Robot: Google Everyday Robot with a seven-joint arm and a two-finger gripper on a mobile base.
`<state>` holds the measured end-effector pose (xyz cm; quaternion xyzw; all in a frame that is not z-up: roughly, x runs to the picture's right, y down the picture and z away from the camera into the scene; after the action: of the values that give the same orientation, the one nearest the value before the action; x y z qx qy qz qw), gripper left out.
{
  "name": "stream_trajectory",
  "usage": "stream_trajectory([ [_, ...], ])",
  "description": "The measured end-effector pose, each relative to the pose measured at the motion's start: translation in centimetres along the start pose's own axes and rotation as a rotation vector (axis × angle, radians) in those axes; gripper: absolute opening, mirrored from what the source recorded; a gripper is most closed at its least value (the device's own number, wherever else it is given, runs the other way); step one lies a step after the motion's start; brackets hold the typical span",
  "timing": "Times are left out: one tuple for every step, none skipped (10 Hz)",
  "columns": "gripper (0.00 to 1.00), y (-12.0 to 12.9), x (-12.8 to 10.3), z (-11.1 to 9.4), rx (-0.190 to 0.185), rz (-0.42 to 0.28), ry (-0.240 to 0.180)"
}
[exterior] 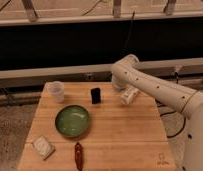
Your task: Knock the eraser over
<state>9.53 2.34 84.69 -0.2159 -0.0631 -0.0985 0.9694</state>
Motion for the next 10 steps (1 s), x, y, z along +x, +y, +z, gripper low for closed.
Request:
stream_trajectory([
  [0.01,-0.7,-1.1,0.4,0.003,-0.014,-0.005],
  [0.01,-1.4,-2.5,0.8,0.007,-0.026,-0.011],
  [0.01,-1.7,-2.8,1.0,0.009,-0.031,-0.012],
  [0.01,-1.9,-2.8,1.2,0.011,-0.037,-0.014],
  [0.01,-2.1,-2.7,1.4,0.013,-0.043,-0.018],
  [0.01,-2.3,-2.9,1.6,0.014,-0.047,-0.020],
  [0.01,-2.7,-3.6,1.8,0.014,-0.054,-0.024],
  [0.01,-3.3,-4.8,2.1,0.016,-0.065,-0.028],
  [0.01,-3.5,-5.2,2.4,0.016,-0.070,-0.031],
  [0.01,-3.7,-5.1,2.5,0.018,-0.074,-0.032],
])
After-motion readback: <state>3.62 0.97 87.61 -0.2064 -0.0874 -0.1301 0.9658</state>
